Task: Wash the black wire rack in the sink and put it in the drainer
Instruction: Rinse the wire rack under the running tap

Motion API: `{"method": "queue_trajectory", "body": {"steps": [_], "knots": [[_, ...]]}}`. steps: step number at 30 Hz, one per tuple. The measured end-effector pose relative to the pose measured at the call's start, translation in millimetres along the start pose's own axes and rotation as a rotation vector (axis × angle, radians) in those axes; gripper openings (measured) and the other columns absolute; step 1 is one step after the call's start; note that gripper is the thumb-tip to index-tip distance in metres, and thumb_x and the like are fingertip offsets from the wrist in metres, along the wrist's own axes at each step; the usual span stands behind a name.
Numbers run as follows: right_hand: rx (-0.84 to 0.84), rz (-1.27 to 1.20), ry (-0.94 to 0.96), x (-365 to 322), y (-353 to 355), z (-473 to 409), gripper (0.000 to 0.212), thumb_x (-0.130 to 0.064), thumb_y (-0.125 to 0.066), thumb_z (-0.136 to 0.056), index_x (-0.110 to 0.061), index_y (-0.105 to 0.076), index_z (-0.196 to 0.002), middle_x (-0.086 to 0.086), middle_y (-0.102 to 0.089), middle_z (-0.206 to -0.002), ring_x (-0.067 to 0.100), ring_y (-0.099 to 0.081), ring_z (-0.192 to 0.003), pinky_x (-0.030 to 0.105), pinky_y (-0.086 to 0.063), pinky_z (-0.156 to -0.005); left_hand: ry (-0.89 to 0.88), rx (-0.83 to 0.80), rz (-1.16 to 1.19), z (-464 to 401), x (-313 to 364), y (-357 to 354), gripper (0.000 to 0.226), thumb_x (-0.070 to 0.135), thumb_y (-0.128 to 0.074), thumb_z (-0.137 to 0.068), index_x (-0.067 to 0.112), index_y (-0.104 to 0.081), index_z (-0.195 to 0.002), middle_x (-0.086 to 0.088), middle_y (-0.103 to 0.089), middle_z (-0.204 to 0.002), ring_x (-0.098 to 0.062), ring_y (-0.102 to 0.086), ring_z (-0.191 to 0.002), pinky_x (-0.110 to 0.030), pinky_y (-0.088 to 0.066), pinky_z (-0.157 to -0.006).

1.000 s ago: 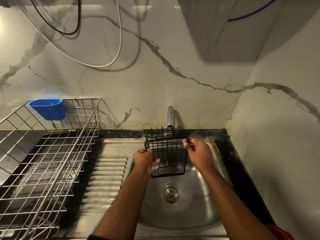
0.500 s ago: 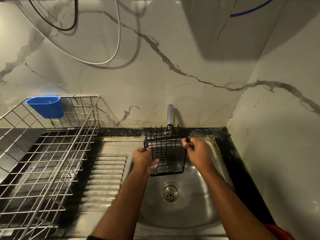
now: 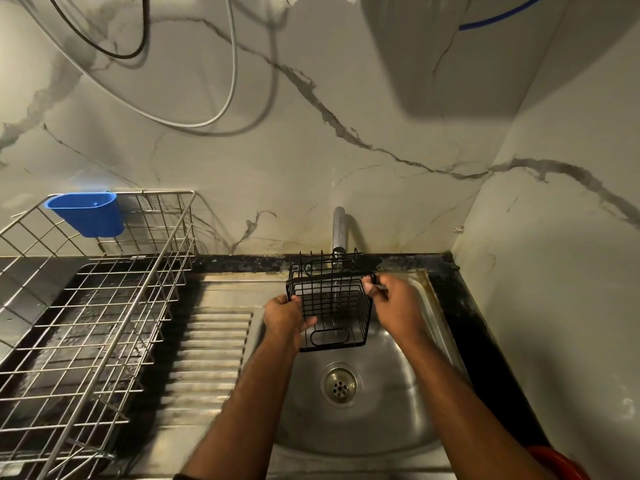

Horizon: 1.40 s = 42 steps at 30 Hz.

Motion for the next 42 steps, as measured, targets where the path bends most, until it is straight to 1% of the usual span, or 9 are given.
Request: {"method": "queue_trajectory", "body": {"steps": [3,6,8,11,14,18,31,36,42], "knots": [[0.002,0.016,0.006,-1.2,0.4,0.0,0.02,-0.032,-0.061,-0.098,-0.019,-0.071,-0.11,-0.011,-0.065,-0.086,0.001,-0.059,-0.08,0.012,-0.039,-0.062,-0.001,0.004,0.005,0.6,1.5,-0.1,0.036,0.007,-0.05,-0.105,0.005,-0.05,-0.14,-0.008,-0.06,-0.105,-0.017,-0.062,-0.082,-0.034,-0.063,-0.062],[0.004,0.02,0.01,-2.4,-0.4,-1.2,0.02,-0.031,-0.062,-0.098,-0.019,-0.071,-0.11,-0.013,-0.063,-0.085,-0.005,-0.055,-0.077,0.009,-0.037,-0.062,-0.003,-0.002,0.01,0.9,3.1,0.9,0.037,0.006,-0.05,-0.105,0.003,-0.048,-0.142,-0.013,-0.06,-0.121,-0.016,-0.061,-0.083,-0.033,-0.063,-0.057],[0.006,0.023,0.012,-3.1,-0.9,-1.8,0.02,-0.031,-0.062,-0.098,-0.019,-0.071,-0.111,-0.014,-0.062,-0.085,-0.009,-0.053,-0.077,0.008,-0.036,-0.062,-0.007,0.0,0.014,1.4,3.9,1.7,0.036,0.006,-0.05,-0.105,0.002,-0.049,-0.14,-0.012,-0.061,-0.117,-0.016,-0.061,-0.083,-0.033,-0.063,-0.056],[0.008,0.01,0.015,-3.2,-1.5,-1.3,0.022,-0.033,-0.061,-0.098,-0.018,-0.071,-0.111,-0.012,-0.064,-0.086,0.002,-0.061,-0.082,0.01,-0.039,-0.063,-0.01,-0.001,0.018,1.2,4.1,2.9,0.034,0.005,-0.049,-0.105,0.001,-0.05,-0.138,-0.01,-0.06,-0.111,-0.016,-0.061,-0.082,-0.033,-0.063,-0.055],[0.0,-0.005,0.012,-2.7,-2.8,-0.4,0.023,-0.034,-0.061,-0.098,-0.018,-0.07,-0.112,-0.011,-0.066,-0.088,0.007,-0.064,-0.087,0.013,-0.042,-0.066,-0.006,0.004,0.012,0.1,3.1,4.0,0.035,0.005,-0.049,-0.105,0.001,-0.049,-0.14,-0.014,-0.06,-0.122,-0.016,-0.062,-0.083,-0.034,-0.064,-0.057],[-0.008,-0.016,0.007,-2.5,-4.1,-1.3,0.021,-0.032,-0.061,-0.098,-0.019,-0.07,-0.111,-0.012,-0.065,-0.088,0.007,-0.064,-0.089,0.013,-0.044,-0.068,-0.004,-0.006,0.026,-0.2,2.7,4.2,0.033,0.005,-0.05,-0.105,0.001,-0.051,-0.137,-0.012,-0.06,-0.117,-0.016,-0.062,-0.081,-0.037,-0.064,-0.066],[-0.011,-0.02,-0.02,-2.3,-5.9,-2.1,0.021,-0.034,-0.061,-0.098,-0.02,-0.069,-0.11,-0.008,-0.069,-0.092,0.007,-0.065,-0.09,0.017,-0.045,-0.068,-0.012,0.021,0.036,-0.3,6.0,5.8,0.035,0.005,-0.053,-0.104,0.003,-0.05,-0.138,-0.016,-0.059,-0.129,-0.017,-0.062,-0.085,-0.034,-0.064,-0.059],[-0.009,-0.028,-0.004,-5.1,-4.2,-2.7,0.02,-0.032,-0.061,-0.098,-0.019,-0.07,-0.111,-0.014,-0.064,-0.088,-0.005,-0.057,-0.082,0.011,-0.04,-0.065,-0.018,0.005,0.041,-0.1,7.2,5.5,0.033,0.005,-0.052,-0.104,0.002,-0.051,-0.137,-0.012,-0.059,-0.118,-0.018,-0.061,-0.084,-0.031,-0.062,-0.055],[-0.003,-0.02,-0.002,-4.8,-2.5,-2.0,0.022,-0.032,-0.061,-0.098,-0.018,-0.07,-0.111,-0.013,-0.063,-0.087,-0.008,-0.055,-0.08,0.01,-0.039,-0.064,-0.007,0.012,0.016,0.2,6.6,5.7,0.034,0.005,-0.052,-0.103,0.004,-0.05,-0.138,-0.015,-0.058,-0.129,-0.019,-0.062,-0.088,-0.033,-0.063,-0.061]]}}
Point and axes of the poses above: each hand's wrist, its own z-axis away from the middle knuckle, its own y-axis out of the back of the hand, x = y × z, the point moved 1 cm from there along -z, towards the middle knuckle
